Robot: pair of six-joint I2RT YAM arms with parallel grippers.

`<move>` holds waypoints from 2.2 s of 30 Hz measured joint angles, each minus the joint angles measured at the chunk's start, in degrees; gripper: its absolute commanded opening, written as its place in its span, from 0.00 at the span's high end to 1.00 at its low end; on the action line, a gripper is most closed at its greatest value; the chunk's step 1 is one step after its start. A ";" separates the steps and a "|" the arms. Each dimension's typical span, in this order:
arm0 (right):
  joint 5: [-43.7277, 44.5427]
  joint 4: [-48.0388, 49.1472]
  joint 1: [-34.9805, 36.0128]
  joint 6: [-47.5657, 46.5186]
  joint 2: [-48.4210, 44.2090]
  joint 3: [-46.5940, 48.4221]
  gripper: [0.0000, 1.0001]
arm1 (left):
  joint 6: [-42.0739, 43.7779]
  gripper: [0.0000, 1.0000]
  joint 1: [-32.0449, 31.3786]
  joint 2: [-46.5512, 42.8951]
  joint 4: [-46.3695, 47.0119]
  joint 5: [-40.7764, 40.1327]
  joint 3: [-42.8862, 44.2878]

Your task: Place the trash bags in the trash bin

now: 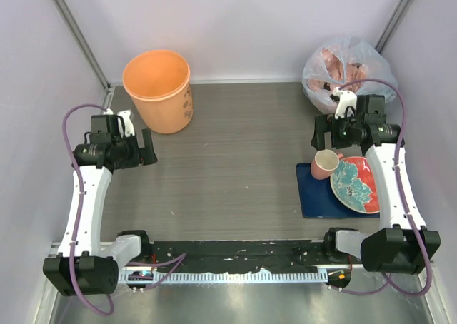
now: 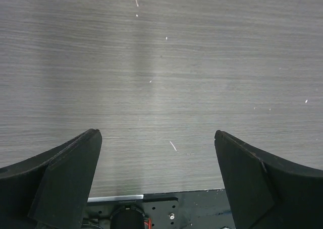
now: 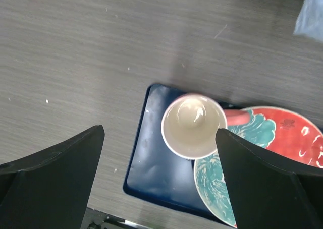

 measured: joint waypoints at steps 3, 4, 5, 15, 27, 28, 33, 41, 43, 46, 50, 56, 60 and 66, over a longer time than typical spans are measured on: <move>0.00 -0.20 -0.02 1.42 2.34 4.17 0.00 | -0.59 0.00 0.00 1.01 0.28 -0.72 1.79; 0.02 -0.46 -0.11 1.79 3.17 5.70 0.00 | -0.57 0.00 0.00 1.18 0.57 -0.68 2.78; -0.04 -0.63 -0.24 2.51 4.39 8.24 0.00 | -0.59 0.00 0.00 1.29 0.96 -0.61 3.72; 0.68 3.30 -4.11 7.37 15.93 29.22 0.02 | -2.69 0.00 0.00 2.01 8.15 5.31 6.95; 0.26 6.54 -12.22 9.84 32.76 38.95 0.28 | -2.80 0.00 0.00 6.73 10.05 10.05 7.28; 0.04 6.56 -12.17 9.84 33.57 39.12 0.28 | -2.80 0.00 0.00 6.80 10.16 10.40 7.28; -0.70 6.67 -11.80 9.86 36.76 40.19 0.35 | -2.78 0.00 0.00 7.45 11.19 11.47 7.28; 0.74 7.74 -10.64 9.88 41.46 42.84 0.38 | -2.75 0.00 0.00 9.49 11.74 12.28 7.28; 1.73 8.41 -9.92 9.86 42.66 43.45 0.39 | -2.75 0.00 0.00 9.81 11.74 12.28 7.28; 3.02 9.14 -8.63 9.75 44.50 44.30 0.39 | -2.69 0.00 0.00 9.88 11.74 12.26 7.28; 4.72 9.64 -6.86 9.25 46.86 45.20 0.39 | -2.51 0.00 0.00 9.88 11.69 12.26 7.28; 6.73 9.84 -5.55 8.74 49.22 45.44 0.47 | -2.21 0.00 0.00 9.88 11.65 11.98 7.28; 7.80 9.84 -5.86 7.98 49.22 45.24 0.79 | -1.90 0.00 0.00 9.88 11.65 11.58 7.28; 8.79 7.43 -7.32 6.62 49.20 46.40 0.99 | -1.22 0.00 0.00 10.01 11.69 11.23 7.28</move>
